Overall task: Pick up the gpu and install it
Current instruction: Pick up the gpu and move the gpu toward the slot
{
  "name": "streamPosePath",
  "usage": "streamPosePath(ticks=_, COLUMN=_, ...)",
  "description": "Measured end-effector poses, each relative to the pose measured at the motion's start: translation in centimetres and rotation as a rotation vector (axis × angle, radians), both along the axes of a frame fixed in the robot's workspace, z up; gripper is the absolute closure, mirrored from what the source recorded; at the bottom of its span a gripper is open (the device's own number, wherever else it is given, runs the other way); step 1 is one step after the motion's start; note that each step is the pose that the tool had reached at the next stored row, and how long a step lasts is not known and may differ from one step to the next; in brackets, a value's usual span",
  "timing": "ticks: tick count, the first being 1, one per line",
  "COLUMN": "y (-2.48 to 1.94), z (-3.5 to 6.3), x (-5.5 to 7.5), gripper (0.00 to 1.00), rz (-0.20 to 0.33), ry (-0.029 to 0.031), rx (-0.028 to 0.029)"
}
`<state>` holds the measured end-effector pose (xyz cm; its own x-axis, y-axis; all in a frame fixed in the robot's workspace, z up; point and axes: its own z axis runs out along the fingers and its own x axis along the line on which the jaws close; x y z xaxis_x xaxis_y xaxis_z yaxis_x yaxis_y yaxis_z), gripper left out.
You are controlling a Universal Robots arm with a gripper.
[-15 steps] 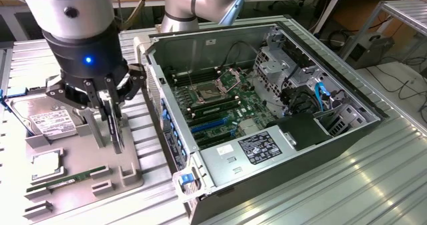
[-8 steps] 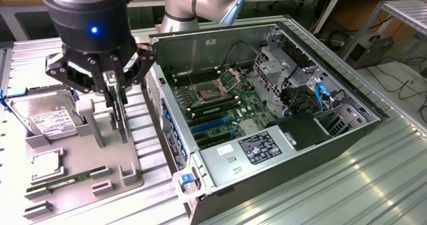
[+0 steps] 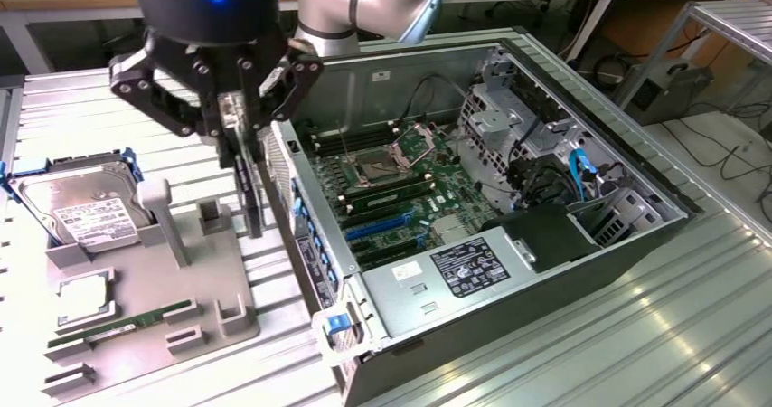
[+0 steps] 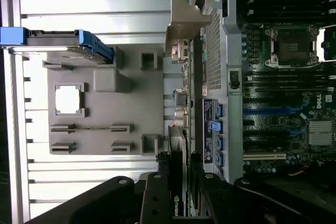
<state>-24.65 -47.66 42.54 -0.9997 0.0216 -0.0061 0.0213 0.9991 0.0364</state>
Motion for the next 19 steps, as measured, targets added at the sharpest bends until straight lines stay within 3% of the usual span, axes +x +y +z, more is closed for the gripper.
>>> streamPosePath(ticks=3, y=-0.26, z=1.76, x=1.8, gripper=0.74, rz=0.000, ry=0.0061, rx=0.0013)
streamPosePath(ticks=6, y=-0.31, z=3.29, x=3.8, gripper=0.74, rz=0.000, ry=0.0170, rx=0.0024)
streamPosePath(ticks=11, y=-0.31, z=3.44, x=7.3, gripper=0.74, rz=0.000, ry=0.0374, rx=0.0022)
streamPosePath(ticks=19, y=-0.18, z=2.50, x=11.1, gripper=0.74, rz=0.000, ry=0.0440, rx=-0.0002)
